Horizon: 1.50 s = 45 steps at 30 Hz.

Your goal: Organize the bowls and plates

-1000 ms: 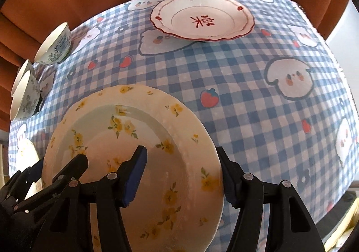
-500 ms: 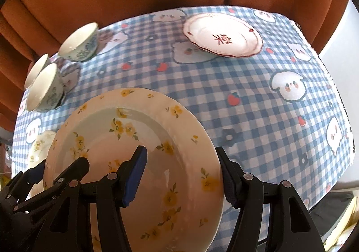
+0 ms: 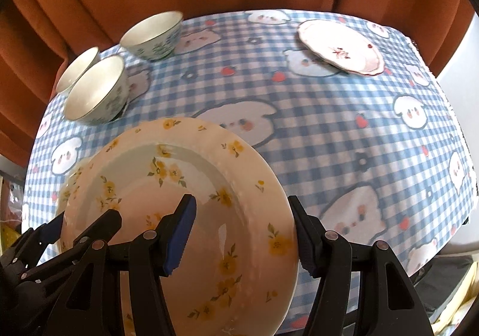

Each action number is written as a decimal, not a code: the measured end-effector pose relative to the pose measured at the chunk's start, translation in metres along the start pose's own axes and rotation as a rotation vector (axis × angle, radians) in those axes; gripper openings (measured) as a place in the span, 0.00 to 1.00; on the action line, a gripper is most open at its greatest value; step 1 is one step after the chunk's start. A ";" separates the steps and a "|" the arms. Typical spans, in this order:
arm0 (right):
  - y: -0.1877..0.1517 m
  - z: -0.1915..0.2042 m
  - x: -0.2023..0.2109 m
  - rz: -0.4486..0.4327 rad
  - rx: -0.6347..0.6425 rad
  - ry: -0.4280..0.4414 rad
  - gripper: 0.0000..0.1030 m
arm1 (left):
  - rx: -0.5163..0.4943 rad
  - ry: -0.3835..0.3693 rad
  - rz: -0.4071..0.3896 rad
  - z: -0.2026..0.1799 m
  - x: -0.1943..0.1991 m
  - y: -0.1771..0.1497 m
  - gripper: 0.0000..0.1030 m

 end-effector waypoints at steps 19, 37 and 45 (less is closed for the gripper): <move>-0.009 0.056 -0.023 0.069 0.072 -0.035 0.64 | 0.061 -0.011 0.075 0.044 -0.021 -0.019 0.67; -0.009 0.058 -0.037 0.081 0.130 0.002 0.54 | 0.055 0.147 0.056 0.044 -0.031 -0.012 0.73; -0.015 0.043 -0.015 0.049 0.121 0.016 0.34 | 0.026 0.188 0.033 0.040 -0.031 -0.012 0.74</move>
Point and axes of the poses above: each gripper's, at about its wrist camera, not at the fingertips, and x roughly against the way its jaws point, z to its left, y to its top, the point moved 5 cm from there along -x, roughly the way its jaws point, and after that the axes turned 7 degrees about -y, right-handed, at the moved point
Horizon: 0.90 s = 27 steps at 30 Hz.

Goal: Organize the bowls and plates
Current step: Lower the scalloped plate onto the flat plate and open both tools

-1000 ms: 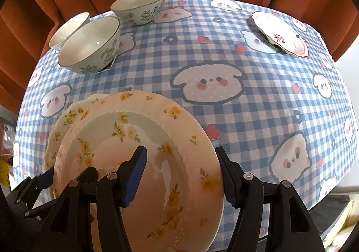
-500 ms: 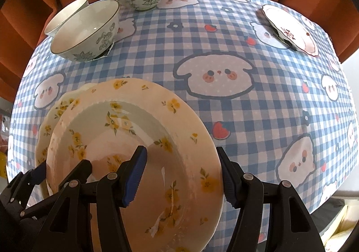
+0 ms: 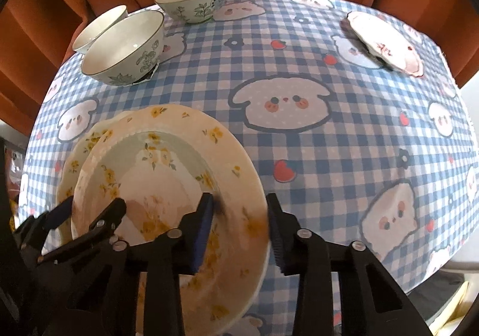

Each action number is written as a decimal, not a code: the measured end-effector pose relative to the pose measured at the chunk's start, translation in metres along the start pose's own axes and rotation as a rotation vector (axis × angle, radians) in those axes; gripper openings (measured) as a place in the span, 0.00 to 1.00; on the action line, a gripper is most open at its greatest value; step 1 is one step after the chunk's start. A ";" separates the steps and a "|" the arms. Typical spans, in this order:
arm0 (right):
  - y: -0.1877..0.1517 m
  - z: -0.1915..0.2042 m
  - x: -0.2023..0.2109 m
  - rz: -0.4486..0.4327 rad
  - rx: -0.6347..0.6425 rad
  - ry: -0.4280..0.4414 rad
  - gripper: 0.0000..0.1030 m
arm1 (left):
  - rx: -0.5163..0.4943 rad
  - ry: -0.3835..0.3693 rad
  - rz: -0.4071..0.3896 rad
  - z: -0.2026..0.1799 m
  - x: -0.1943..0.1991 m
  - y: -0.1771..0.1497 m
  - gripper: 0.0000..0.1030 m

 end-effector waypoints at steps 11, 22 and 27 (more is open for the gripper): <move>-0.006 0.006 -0.009 0.022 -0.018 0.016 0.34 | -0.018 -0.004 -0.009 0.013 0.016 0.001 0.73; -0.006 0.028 -0.018 0.015 -0.010 0.016 0.38 | -0.034 0.000 -0.020 0.025 0.020 0.002 0.73; -0.006 0.028 -0.019 0.007 -0.029 0.021 0.39 | -0.066 -0.008 -0.021 0.023 0.023 -0.003 0.73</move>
Point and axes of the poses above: each gripper's, at about its wrist camera, not at the fingertips, and x roughly against the way its jaws point, z to its left, y to its top, the point moved 5 cm from there along -x, roughly the way its jaws point, and after that the axes turned 7 degrees about -y, right-handed, at the moved point
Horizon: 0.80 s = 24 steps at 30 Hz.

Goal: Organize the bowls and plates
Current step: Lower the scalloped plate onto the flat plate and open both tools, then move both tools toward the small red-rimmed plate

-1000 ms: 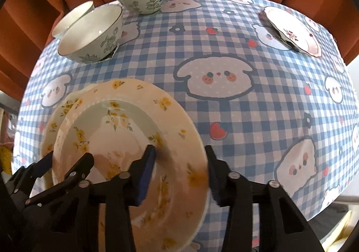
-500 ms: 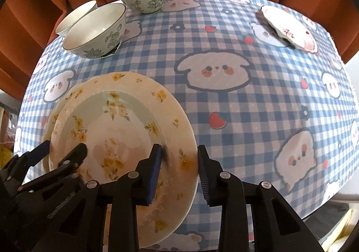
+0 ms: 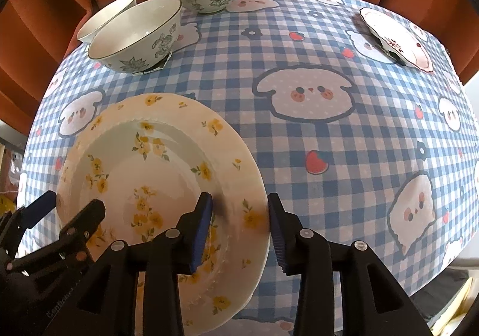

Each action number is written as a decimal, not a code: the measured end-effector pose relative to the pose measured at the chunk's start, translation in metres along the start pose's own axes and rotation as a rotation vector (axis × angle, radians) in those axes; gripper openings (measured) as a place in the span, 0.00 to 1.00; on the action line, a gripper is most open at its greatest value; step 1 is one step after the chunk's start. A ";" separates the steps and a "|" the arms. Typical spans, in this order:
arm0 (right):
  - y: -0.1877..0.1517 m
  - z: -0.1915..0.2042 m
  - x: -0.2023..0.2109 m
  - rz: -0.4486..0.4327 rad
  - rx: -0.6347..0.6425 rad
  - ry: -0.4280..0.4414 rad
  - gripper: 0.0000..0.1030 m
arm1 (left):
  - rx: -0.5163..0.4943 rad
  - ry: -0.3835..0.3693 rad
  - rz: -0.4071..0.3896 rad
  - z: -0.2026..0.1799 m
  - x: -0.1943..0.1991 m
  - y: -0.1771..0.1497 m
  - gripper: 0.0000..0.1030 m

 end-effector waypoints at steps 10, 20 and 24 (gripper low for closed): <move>-0.010 -0.003 0.029 -0.048 -0.052 0.027 0.57 | -0.078 -0.075 -0.034 -0.016 0.024 -0.006 0.74; -0.004 -0.013 0.078 -0.159 -0.033 0.007 0.65 | -0.117 -0.129 -0.126 -0.042 0.053 0.008 0.78; 0.002 -0.026 0.086 -0.189 -0.041 0.015 0.69 | -0.117 -0.130 -0.158 -0.054 0.060 0.014 0.79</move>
Point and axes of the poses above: each gripper's, at about its wrist camera, not at the fingertips, and x roughly against the way its jaws point, z to its left, y to its top, the point moved 5 cm from there along -x, roughly the way its jaws point, and after that the axes turned 7 degrees about -y, right-handed, at the moved point
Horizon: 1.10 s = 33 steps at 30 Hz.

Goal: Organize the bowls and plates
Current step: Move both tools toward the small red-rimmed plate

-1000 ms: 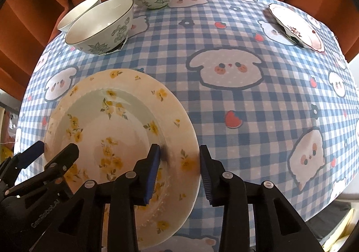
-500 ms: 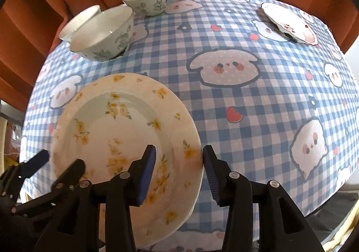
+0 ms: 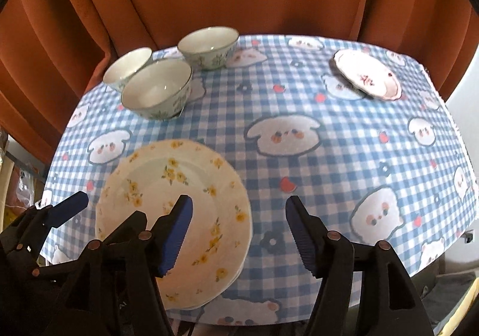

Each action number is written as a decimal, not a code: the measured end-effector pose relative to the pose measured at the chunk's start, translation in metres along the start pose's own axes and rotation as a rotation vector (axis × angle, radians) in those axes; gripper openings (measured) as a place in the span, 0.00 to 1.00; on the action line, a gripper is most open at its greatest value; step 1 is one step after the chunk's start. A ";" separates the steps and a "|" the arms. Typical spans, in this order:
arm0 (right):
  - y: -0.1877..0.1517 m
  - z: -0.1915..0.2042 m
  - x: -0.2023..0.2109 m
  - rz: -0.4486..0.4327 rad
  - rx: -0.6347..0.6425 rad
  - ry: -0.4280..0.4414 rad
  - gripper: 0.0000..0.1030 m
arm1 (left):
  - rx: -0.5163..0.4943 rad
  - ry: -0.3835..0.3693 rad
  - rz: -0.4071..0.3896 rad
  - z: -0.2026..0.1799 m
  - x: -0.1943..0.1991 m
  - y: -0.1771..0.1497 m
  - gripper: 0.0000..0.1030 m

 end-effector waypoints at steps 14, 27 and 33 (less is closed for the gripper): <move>0.037 -0.079 -0.001 -0.035 -0.013 0.040 0.69 | 0.025 0.050 -0.035 -0.083 -0.014 0.041 0.79; 0.082 -0.177 -0.018 -0.046 -0.018 0.047 0.69 | 0.038 0.055 -0.040 -0.177 -0.053 0.084 0.79; 0.104 -0.226 -0.034 -0.051 -0.041 0.028 0.69 | 0.050 0.065 -0.048 -0.215 -0.078 0.106 0.79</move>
Point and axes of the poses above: each gripper's, at about its wrist camera, not at the fingertips, and x roughly against the way its jaws point, z to its left, y to its top, the point moved 5 cm from there along -x, roughly the way its jaws point, and after that the axes turned 7 degrees about -y, right-handed, at the moved point
